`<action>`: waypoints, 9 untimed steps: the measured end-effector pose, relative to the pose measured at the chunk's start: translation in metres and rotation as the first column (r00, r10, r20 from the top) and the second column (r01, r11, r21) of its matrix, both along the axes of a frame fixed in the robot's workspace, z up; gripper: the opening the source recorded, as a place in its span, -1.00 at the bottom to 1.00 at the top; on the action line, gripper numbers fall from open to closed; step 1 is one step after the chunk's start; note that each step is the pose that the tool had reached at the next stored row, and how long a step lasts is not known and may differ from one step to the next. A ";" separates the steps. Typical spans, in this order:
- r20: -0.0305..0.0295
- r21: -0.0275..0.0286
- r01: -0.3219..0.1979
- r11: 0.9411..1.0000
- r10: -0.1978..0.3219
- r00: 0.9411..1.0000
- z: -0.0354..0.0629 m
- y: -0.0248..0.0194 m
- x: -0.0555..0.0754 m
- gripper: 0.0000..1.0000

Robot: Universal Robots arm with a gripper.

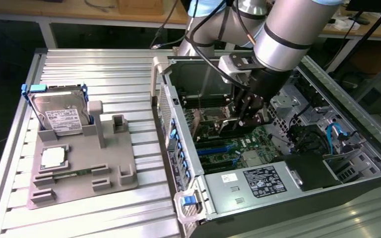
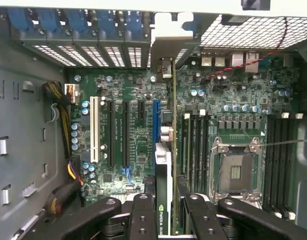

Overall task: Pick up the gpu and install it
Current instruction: 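Insert the gpu into the slot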

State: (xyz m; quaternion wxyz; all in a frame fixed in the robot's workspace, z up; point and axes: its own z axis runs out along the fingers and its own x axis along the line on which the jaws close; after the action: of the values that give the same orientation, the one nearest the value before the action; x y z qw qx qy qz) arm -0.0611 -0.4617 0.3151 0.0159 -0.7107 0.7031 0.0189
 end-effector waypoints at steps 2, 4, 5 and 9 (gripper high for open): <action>0.000 0.000 0.000 1.000 0.000 1.000 -0.0009 -0.0027 0.000 -0.47; 0.000 0.000 0.000 1.000 0.000 1.000 -0.0023 -0.0034 0.000 -0.47; 0.000 0.000 0.000 1.000 0.000 1.000 -0.0029 -0.0034 -0.001 -0.47; 0.000 0.000 0.000 1.000 0.000 1.000 -0.0052 -0.0034 -0.004 -0.47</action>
State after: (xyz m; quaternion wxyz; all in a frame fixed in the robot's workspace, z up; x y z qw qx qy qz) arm -0.0652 -0.4652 0.3099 0.0159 -0.7107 0.7031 0.0189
